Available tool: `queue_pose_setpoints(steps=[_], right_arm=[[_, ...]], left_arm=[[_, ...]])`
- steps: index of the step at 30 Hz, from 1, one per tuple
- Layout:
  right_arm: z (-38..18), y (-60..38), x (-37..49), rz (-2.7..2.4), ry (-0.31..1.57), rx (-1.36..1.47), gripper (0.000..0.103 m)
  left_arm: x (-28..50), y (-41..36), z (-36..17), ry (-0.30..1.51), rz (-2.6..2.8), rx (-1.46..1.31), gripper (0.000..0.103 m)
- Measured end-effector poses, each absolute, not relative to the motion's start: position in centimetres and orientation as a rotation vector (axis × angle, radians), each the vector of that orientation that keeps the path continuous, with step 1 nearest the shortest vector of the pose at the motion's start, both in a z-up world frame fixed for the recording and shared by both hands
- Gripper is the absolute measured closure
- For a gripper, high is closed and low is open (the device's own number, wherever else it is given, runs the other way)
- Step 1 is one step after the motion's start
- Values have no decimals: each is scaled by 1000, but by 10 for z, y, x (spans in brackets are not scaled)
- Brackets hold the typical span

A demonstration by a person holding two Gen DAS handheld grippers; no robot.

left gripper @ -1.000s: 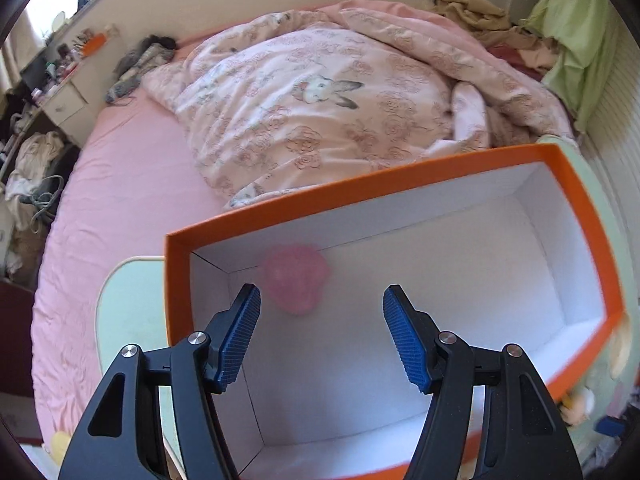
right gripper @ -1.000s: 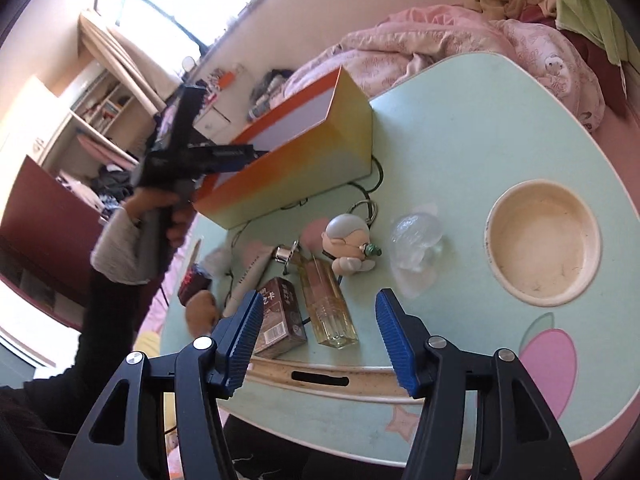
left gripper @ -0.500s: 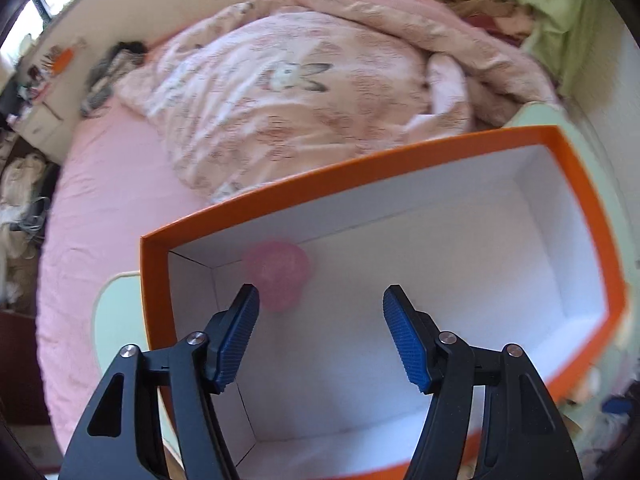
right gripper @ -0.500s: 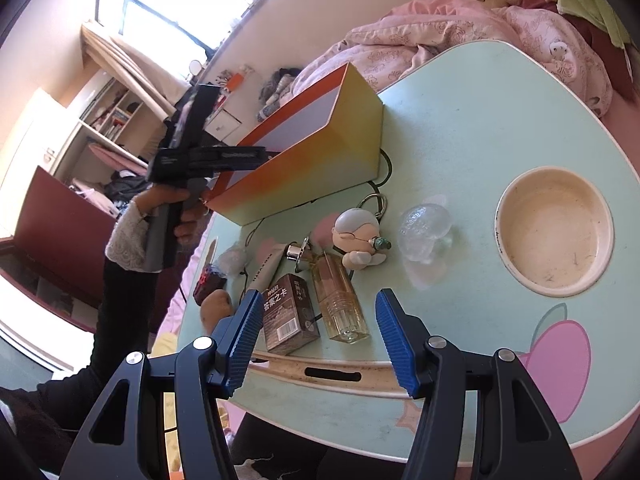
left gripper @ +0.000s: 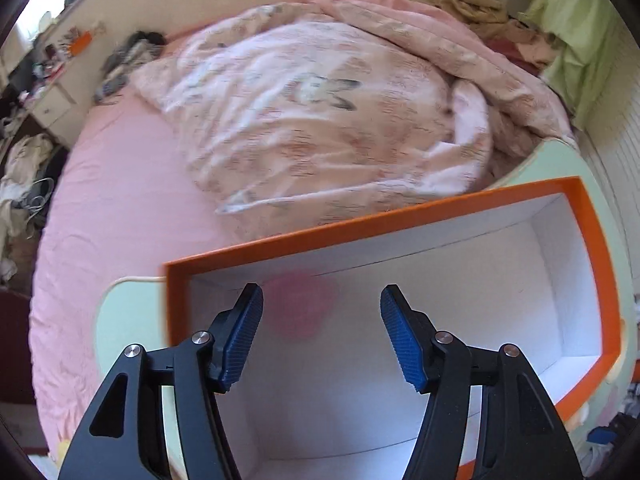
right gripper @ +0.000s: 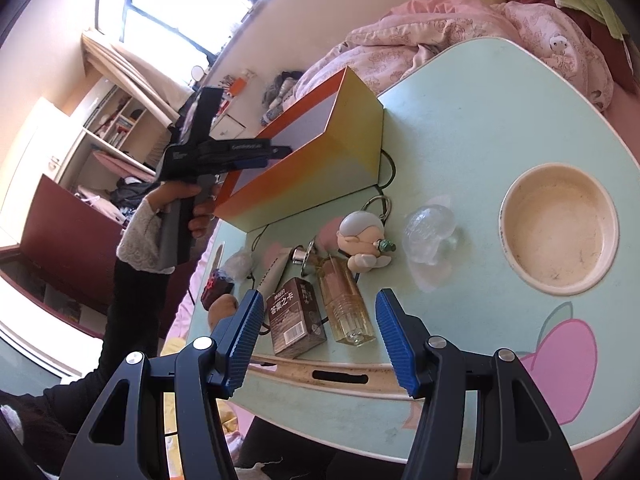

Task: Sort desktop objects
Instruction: 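Reach the left gripper into the box toward the pink soft item, then grasp the pink soft item with the left gripper, then carry the pink item out of the box and release it on the table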

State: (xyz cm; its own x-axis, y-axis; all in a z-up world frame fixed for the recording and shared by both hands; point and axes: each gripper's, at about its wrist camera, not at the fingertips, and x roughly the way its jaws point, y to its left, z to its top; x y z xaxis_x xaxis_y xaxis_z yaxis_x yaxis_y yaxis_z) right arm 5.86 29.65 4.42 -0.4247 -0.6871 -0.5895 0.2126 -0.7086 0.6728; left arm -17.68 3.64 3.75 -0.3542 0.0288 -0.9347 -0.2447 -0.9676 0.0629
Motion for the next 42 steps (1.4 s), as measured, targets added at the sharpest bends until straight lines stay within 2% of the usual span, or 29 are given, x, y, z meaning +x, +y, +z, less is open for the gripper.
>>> queue_pose_setpoints(steps=[2,10,15,18,19,22,24,25,26,27,35,42], right_arm=[[43,296,61,-2145,-699,1228,45],[32,302,58,-2138,-741,1256,45],[34,301,60,-2138,-744,1251,45],[34,300,60,-2137,-739,1254,45],[33,300,60,-2135,-743,1253,45],[32,300,61,-2129,-748,1250,45],[32,299,63,-2125,-747,1248,45],[31,299,64,-2121,-747,1247,45],[31,299,64,-2117,-750,1247,45],[30,299,64,-2113,-749,1250,45],[31,305,60,-2119,-762,1247,45],[36,300,59,-2150,-720,1259,45]], left_arm=[[-178,38,35,314,2446,-1685,40],[-176,21,54,49,2270,-1642,40],[-182,25,48,213,2407,-1719,40],[-182,48,31,410,2366,-1785,40],[-180,55,26,474,2368,-1792,38],[-184,54,26,386,2451,-1803,39],[-185,51,26,321,2451,-1812,45],[-185,49,26,266,2417,-1823,66],[-185,47,26,211,2384,-1833,74],[-184,44,26,158,2349,-1841,77],[-180,37,26,151,2343,-1794,79],[-175,27,34,56,2362,-1724,79]])
